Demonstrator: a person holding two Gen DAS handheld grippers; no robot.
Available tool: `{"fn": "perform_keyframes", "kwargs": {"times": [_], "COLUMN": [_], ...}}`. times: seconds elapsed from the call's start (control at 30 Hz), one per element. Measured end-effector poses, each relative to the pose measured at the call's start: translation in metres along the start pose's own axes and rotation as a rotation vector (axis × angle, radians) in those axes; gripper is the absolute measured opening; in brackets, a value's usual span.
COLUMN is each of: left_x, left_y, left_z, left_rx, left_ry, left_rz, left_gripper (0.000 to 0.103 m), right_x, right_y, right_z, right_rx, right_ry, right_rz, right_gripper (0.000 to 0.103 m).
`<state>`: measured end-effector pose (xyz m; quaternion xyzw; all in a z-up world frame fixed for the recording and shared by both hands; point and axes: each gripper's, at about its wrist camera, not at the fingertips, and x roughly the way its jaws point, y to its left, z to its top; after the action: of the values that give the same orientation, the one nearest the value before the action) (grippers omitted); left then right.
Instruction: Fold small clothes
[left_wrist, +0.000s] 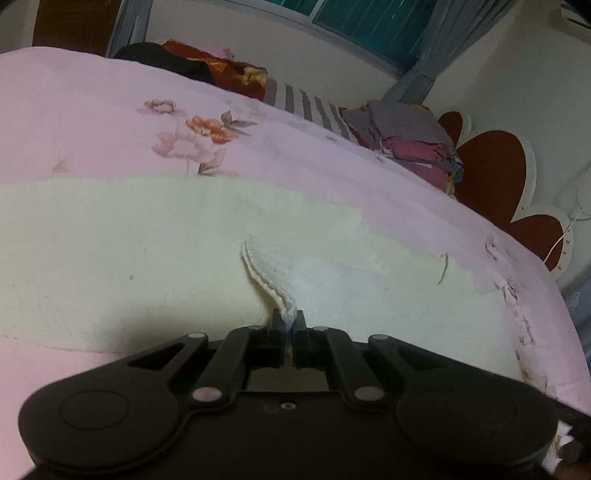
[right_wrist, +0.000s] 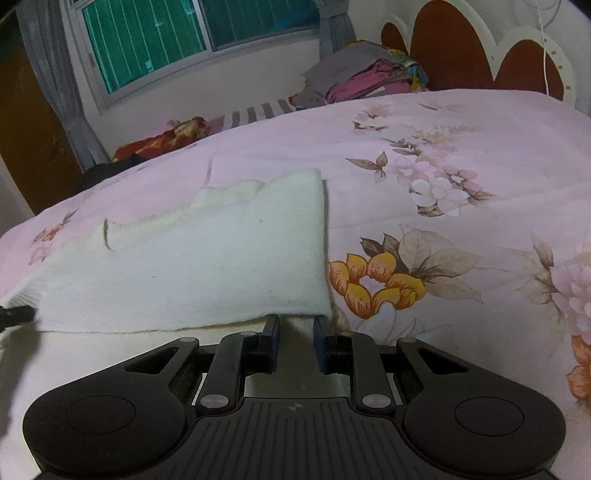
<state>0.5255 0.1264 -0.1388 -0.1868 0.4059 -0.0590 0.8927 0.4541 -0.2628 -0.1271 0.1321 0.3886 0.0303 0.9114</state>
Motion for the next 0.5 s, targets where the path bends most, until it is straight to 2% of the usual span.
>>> {"fn": "perform_keyframes", "kwargs": {"times": [0.03,0.07,0.1,0.13,0.17,0.2,0.27,0.3,0.37,0.43,0.5], "left_x": [-0.002,-0.008,-0.020,-0.030,-0.036,-0.035,-0.020,-0.008,0.009,0.020,0.017], "left_y": [-0.001,-0.002,-0.007,-0.012,-0.018,-0.030,-0.062,-0.081,-0.099,-0.096,-0.069], "left_z": [0.000,0.000,-0.001,-0.002,-0.003,-0.004,-0.008,-0.013,-0.021,-0.022,-0.016], "left_rx": [0.010,0.023,0.053,0.080,0.091,0.104,0.192,0.250,0.315,0.315,0.239], "left_ry": [-0.008,-0.027,-0.079,-0.140,-0.174,-0.172,-0.124,-0.097,-0.074,-0.047,-0.058], "left_rz": [0.026,0.072,0.144,0.177,0.165,0.121,0.065,0.054,0.054,0.093,0.115], "left_gripper": [0.017,0.023,0.027,0.035,0.038,0.045,0.055,0.062,0.068,0.070,0.072], "right_x": [-0.008,-0.015,-0.022,-0.025,-0.027,-0.026,-0.015,-0.007,0.008,0.020,0.020], "right_y": [0.000,0.001,0.002,0.003,0.002,0.003,0.012,0.022,0.041,0.055,0.049], "right_z": [0.000,0.001,0.003,0.005,0.009,0.012,0.017,0.016,0.013,0.008,0.006], "right_rx": [-0.003,-0.011,-0.027,-0.032,-0.026,-0.018,-0.013,-0.023,-0.051,-0.075,-0.106], "right_ry": [-0.026,-0.050,-0.077,-0.091,-0.103,-0.102,-0.074,-0.059,-0.019,0.026,0.020], "right_rz": [0.015,0.019,0.012,0.009,0.008,0.015,0.043,0.068,0.123,0.161,0.148], "right_gripper": [0.021,0.020,0.017,0.013,0.012,0.012,0.012,0.012,0.012,0.013,0.013]}}
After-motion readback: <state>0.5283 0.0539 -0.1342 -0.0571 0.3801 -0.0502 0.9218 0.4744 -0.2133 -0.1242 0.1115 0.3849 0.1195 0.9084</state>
